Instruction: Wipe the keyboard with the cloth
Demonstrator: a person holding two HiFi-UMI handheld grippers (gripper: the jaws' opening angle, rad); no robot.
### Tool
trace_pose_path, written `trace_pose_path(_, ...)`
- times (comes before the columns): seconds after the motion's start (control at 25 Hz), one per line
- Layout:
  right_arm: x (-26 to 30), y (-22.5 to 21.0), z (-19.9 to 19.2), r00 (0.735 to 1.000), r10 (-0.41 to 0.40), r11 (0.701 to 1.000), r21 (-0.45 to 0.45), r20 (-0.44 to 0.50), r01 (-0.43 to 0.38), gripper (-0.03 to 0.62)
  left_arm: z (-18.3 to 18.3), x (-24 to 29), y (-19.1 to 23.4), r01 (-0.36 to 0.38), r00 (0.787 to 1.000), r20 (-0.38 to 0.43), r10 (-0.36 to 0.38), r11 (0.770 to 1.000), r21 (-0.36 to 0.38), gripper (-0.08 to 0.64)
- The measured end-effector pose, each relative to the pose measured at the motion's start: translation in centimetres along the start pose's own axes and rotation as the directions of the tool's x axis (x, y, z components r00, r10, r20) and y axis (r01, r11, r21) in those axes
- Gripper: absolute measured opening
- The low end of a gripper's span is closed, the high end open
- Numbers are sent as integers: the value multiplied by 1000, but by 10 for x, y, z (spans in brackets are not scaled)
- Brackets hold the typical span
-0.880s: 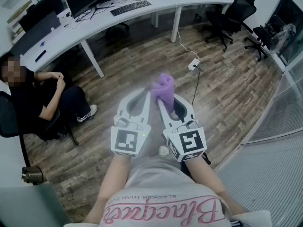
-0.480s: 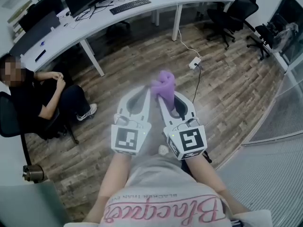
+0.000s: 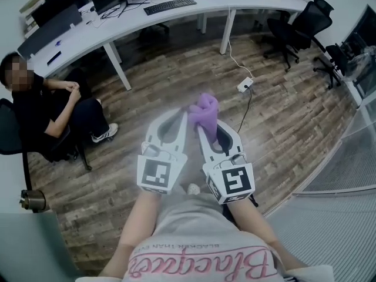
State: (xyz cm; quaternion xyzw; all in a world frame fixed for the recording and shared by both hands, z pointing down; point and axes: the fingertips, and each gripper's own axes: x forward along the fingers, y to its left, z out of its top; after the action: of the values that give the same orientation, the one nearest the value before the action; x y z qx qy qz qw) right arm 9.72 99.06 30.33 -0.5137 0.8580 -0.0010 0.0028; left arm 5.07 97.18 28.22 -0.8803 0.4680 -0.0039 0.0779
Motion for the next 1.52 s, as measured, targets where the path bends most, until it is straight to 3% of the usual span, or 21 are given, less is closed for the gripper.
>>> trace_pose_path(0.28,10,-17,3,1000,18,999,32,14,-19,89,-7,12,4,-37,999,-36,36,999,-12,6)
trace_pose_path(0.84,75,-75,-1,1000,19,999,32,12,-20,89,-14,99,33,-14,999,-29,15,1000,8,6)
trace_pose_path(1.0,119,-90,-5,1000,10,1000,20,-9,-10,89,-26,126,63,-17,999,-49,15,999,-28,6)
trace_pose_path(1.52,284,-152,7,1000,-25,1000,-16,-13,25,89,-45,261,185,21,1000,-22,-21,1000,-20,7)
